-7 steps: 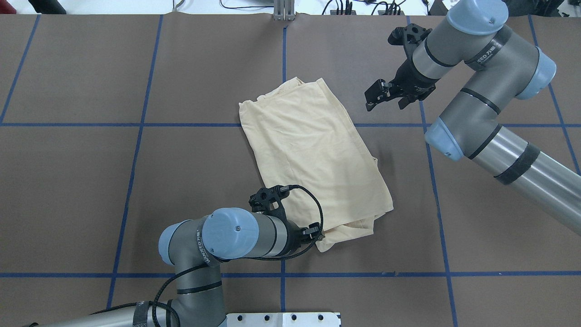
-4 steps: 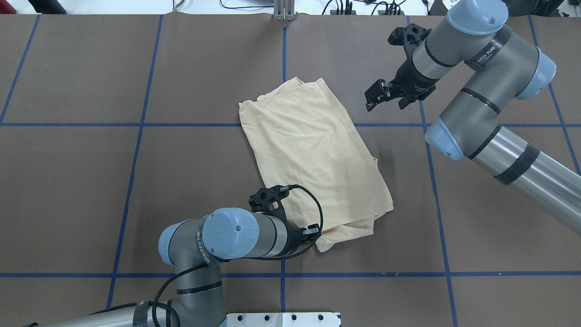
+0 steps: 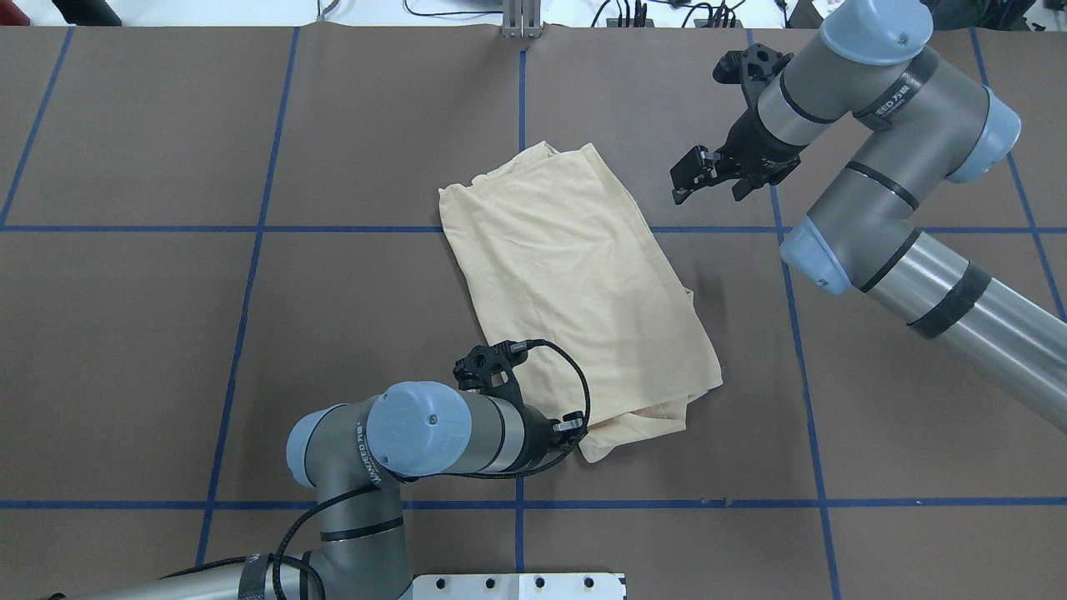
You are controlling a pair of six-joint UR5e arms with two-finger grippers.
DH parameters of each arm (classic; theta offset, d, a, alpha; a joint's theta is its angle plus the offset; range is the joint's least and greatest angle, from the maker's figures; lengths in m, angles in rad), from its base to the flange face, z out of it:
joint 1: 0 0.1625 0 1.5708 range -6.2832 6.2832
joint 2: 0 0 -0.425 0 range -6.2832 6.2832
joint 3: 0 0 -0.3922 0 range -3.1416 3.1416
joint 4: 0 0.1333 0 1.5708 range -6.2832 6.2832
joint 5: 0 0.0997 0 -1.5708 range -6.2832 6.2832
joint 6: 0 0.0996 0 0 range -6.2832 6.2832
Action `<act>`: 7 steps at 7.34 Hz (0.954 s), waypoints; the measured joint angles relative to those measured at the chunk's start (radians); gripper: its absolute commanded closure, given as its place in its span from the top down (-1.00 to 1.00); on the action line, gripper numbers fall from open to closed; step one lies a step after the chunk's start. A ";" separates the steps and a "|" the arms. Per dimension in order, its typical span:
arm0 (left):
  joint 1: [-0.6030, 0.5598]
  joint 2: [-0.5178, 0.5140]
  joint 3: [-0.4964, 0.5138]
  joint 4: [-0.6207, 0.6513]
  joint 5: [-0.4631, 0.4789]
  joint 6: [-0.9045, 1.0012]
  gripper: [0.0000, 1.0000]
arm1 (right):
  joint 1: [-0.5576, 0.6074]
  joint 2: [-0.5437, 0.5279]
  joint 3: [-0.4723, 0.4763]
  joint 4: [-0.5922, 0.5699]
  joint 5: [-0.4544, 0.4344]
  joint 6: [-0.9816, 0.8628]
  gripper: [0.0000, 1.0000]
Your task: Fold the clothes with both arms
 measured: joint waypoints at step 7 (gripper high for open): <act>-0.033 0.011 -0.094 0.187 0.005 -0.027 0.44 | -0.002 -0.001 0.002 0.000 0.000 0.000 0.99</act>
